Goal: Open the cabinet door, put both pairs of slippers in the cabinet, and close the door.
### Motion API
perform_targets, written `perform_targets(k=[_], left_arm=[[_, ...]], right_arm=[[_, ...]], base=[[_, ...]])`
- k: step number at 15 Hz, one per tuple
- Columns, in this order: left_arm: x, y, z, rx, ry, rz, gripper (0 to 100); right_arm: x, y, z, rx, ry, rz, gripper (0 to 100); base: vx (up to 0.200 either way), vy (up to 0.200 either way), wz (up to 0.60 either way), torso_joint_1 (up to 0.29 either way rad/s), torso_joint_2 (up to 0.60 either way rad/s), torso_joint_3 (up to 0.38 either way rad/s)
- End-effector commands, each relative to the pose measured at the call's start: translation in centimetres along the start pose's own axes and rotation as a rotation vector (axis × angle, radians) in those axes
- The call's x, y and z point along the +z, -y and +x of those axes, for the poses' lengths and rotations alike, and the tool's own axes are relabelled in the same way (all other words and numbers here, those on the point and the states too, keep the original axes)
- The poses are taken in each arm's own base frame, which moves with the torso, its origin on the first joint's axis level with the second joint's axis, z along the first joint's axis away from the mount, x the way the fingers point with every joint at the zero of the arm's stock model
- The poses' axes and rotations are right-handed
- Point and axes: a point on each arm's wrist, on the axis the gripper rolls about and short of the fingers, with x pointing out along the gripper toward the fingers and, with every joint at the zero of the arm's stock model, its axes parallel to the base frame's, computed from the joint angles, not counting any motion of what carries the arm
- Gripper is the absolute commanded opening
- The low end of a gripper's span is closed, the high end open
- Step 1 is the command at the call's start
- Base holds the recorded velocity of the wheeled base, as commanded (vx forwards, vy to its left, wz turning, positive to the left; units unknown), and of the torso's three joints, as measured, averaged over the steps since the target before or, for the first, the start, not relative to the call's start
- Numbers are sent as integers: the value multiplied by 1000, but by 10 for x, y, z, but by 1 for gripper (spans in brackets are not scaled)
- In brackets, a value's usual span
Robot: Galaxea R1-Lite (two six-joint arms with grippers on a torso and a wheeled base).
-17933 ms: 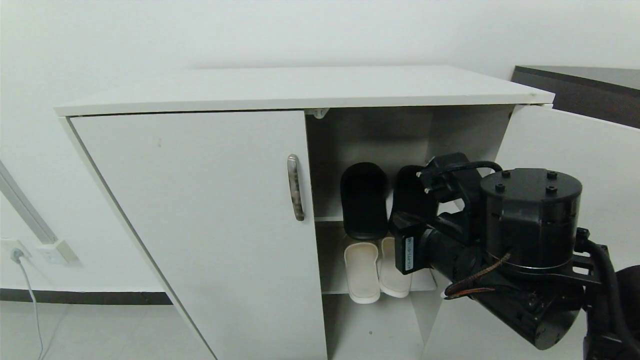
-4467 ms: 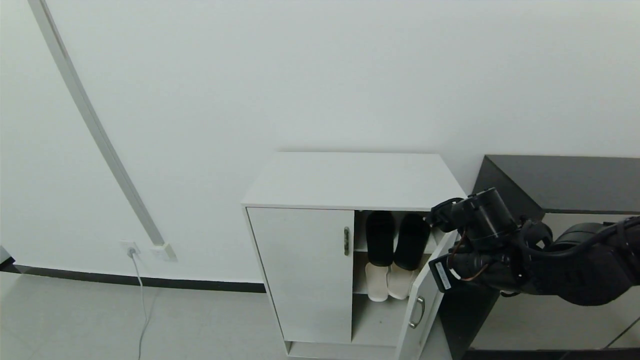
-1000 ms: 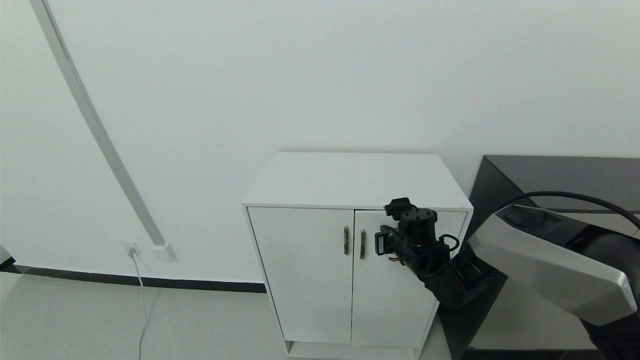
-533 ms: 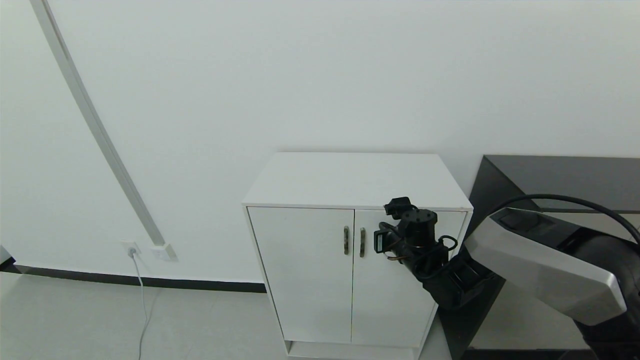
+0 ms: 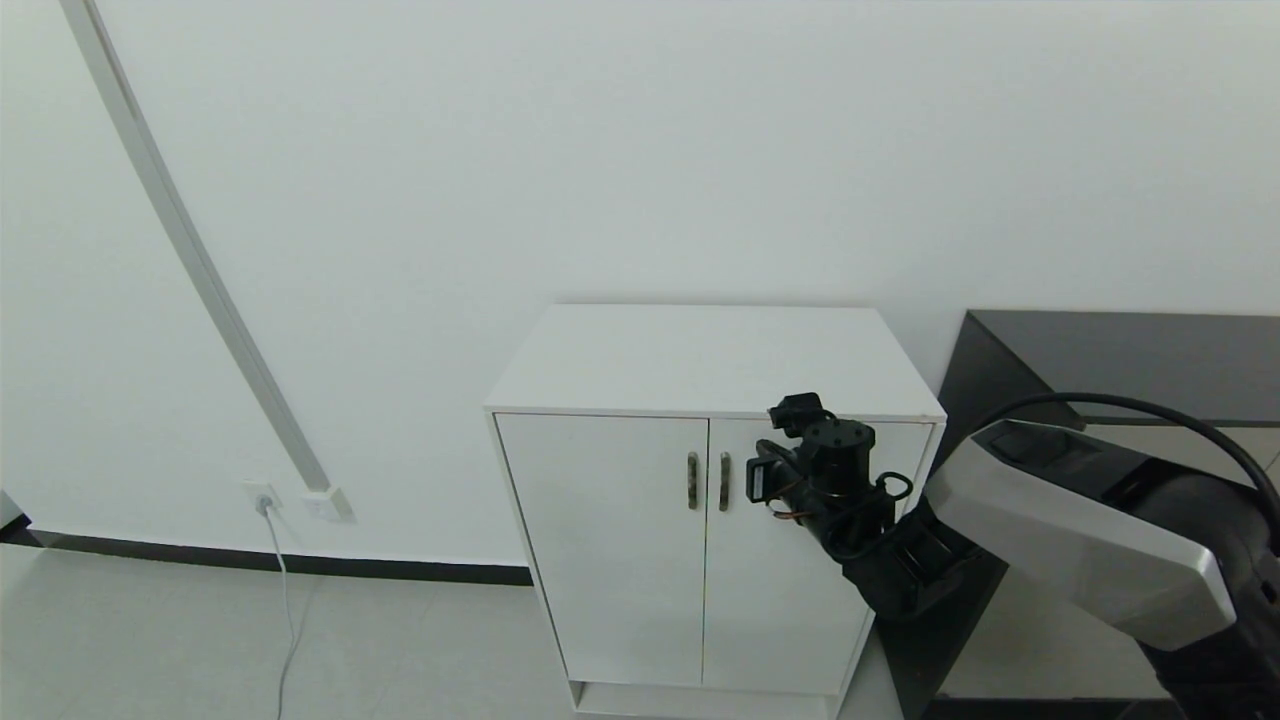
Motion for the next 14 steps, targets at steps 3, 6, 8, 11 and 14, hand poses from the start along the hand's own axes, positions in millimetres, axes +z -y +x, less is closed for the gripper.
perform_targets(k=[3, 6, 8, 11, 14], left_arm=[[0, 0, 0, 0, 0, -1, 0], [0, 0, 0, 0, 0, 0, 0], [0, 0, 0, 0, 0, -1, 0], [0, 0, 0, 0, 0, -1, 0], [0, 0, 0, 0, 0, -1, 0]], right_arm=[[1, 1, 1, 0, 6, 4, 0], [1, 6, 4, -11, 16, 8, 0], [1, 6, 4, -11, 18, 10, 0], [7, 5, -2, -7, 29, 11, 0], [17, 6, -18, -2, 29, 12, 0]], base=[[0, 0, 0, 0, 0, 0], [0, 0, 0, 0, 0, 0], [0, 0, 0, 0, 0, 0], [0, 0, 0, 0, 0, 0], [0, 0, 0, 0, 0, 0]])
